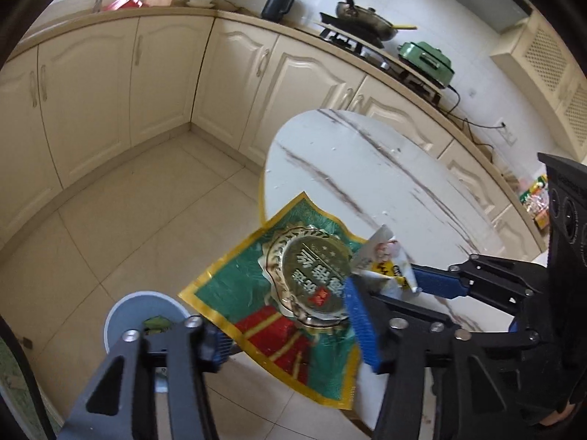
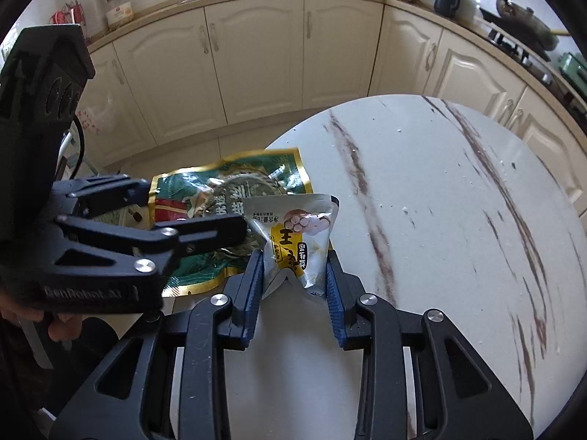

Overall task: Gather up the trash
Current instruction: 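Carry both packets over the blue bin and open both grippers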

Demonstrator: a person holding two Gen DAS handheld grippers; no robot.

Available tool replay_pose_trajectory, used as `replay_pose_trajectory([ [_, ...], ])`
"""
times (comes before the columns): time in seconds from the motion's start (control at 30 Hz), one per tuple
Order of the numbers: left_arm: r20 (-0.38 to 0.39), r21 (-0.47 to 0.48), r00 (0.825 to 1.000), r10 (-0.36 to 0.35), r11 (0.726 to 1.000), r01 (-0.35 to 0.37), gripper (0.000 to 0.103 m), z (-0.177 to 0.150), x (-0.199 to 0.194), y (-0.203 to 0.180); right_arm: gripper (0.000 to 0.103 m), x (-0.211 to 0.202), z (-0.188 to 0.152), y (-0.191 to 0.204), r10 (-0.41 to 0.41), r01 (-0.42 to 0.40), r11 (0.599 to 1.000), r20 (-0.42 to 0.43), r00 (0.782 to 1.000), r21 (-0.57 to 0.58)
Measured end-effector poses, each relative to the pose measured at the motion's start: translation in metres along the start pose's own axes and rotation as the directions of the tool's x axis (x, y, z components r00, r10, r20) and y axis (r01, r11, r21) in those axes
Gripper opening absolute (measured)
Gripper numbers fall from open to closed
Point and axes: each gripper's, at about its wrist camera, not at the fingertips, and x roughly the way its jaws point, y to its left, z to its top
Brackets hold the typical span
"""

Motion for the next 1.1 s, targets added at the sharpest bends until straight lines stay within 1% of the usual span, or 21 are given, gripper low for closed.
replay_pose_trajectory([
  [0.03, 0.008, 0.015, 1.0, -0.007, 1.0, 0.007, 0.028, 0.0, -0.003, -0.002, 0.031, 0.0, 0.001, 0.001, -0.003, 0.003, 1.0, 0.001, 1.0, 0.006],
  [0.07, 0.023, 0.032, 1.0, 0.015, 0.999, -0.016, 0.022, -0.002, -0.006, -0.004, 0.031, 0.0, 0.0, 0.001, -0.007, 0.007, 1.0, 0.001, 1.0, 0.007],
  [0.13, 0.055, 0.072, 0.998, 0.027, 0.997, -0.031, 0.014, -0.005, -0.013, -0.01, 0.031, -0.001, -0.002, 0.0, -0.005, 0.005, 1.0, 0.003, 1.0, 0.012],
  [0.27, 0.112, 0.124, 0.992, 0.055, 0.99, -0.069, 0.006, -0.012, -0.038, -0.02, 0.031, -0.004, -0.007, 0.001, -0.015, 0.014, 0.999, 0.016, 1.0, 0.034],
  [0.33, 0.137, 0.145, 0.989, 0.055, 0.987, -0.075, 0.003, -0.015, -0.051, -0.024, 0.031, -0.006, -0.01, 0.001, -0.02, 0.019, 0.998, 0.025, 0.999, 0.054],
  [0.57, 0.214, 0.185, 0.975, 0.063, 0.977, -0.103, 0.001, -0.029, -0.092, -0.04, 0.03, -0.024, -0.018, -0.005, -0.021, 0.012, 0.991, 0.068, 0.997, 0.13],
  [0.67, 0.255, 0.19, 0.962, 0.097, 0.971, -0.148, 0.001, -0.04, -0.109, -0.041, 0.03, -0.034, -0.017, -0.001, -0.019, 0.005, 0.99, 0.096, 0.995, 0.143],
  [0.73, 0.261, 0.182, 0.96, 0.102, 0.971, -0.153, 0.001, -0.051, -0.122, -0.037, 0.03, -0.04, -0.014, 0.006, -0.005, -0.012, 0.989, 0.115, 0.993, 0.149],
  [0.8, 0.27, 0.172, 0.955, 0.125, 0.969, -0.176, 0.001, -0.061, -0.135, -0.03, 0.03, -0.043, -0.009, 0.014, 0.01, -0.031, 0.988, 0.134, 0.991, 0.153],
  [0.93, 0.276, 0.119, 0.943, 0.188, 0.967, -0.227, 0.001, -0.081, -0.153, -0.012, 0.03, -0.042, 0.007, 0.044, 0.052, -0.075, 0.988, 0.165, 0.985, 0.133],
  [1.03, 0.266, 0.038, 0.928, 0.262, 0.959, -0.282, 0.001, -0.098, -0.165, 0.015, 0.03, -0.03, 0.024, 0.077, 0.089, -0.109, 0.989, 0.18, 0.98, 0.104],
  [1.1, 0.249, -0.018, 0.914, 0.32, 0.945, -0.326, 0.001, -0.112, -0.166, 0.036, 0.03, -0.016, 0.034, 0.1, 0.112, -0.129, 0.988, 0.181, 0.977, 0.085],
])
